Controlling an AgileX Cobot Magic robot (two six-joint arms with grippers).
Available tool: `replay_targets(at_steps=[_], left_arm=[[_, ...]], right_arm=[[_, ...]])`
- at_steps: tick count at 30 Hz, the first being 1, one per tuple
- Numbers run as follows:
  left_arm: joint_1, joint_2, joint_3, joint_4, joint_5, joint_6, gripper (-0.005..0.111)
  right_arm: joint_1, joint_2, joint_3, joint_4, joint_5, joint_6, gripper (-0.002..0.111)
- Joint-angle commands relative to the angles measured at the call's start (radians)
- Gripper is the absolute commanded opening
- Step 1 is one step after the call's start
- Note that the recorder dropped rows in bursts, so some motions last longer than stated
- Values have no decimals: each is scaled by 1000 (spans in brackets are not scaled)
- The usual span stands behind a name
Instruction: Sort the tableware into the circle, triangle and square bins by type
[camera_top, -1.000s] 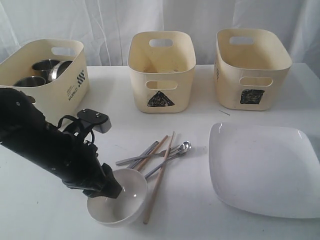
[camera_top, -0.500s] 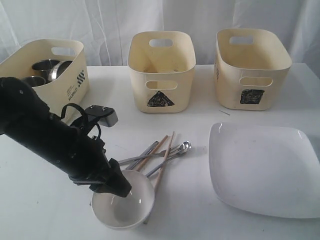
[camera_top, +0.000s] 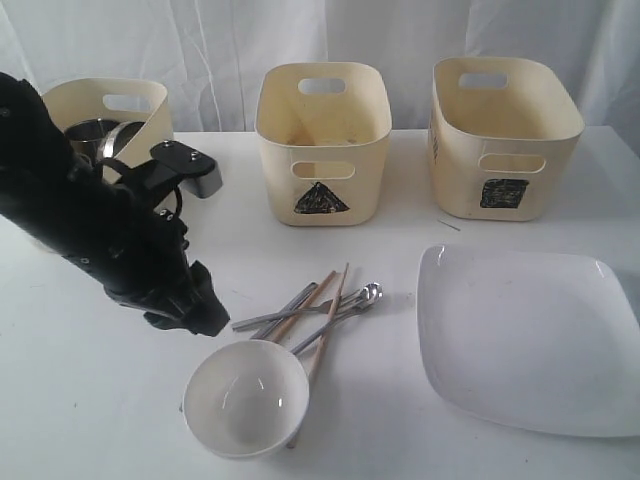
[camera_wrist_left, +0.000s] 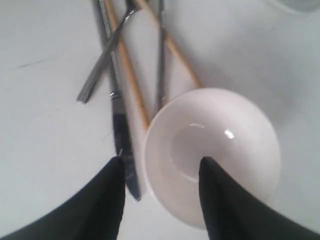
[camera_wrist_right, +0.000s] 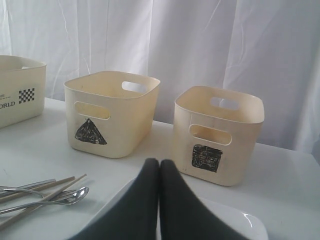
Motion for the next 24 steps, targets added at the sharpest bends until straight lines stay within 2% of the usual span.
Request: replay_targets(at_steps=[1, 9, 18, 24], left_arm=[[-1, -9, -2, 135, 31, -124, 51], [-1, 45, -2, 127, 2, -124, 51], [-1, 99, -2, 78, -29, -113, 60], [-1, 133, -2, 31, -27, -92, 61]], right_arm=[[-2, -6, 5, -2, -3, 2, 0], [-2, -6, 5, -2, -3, 2, 0], [-2, -6, 5, -2, -3, 2, 0], [-2, -6, 5, -2, -3, 2, 0]])
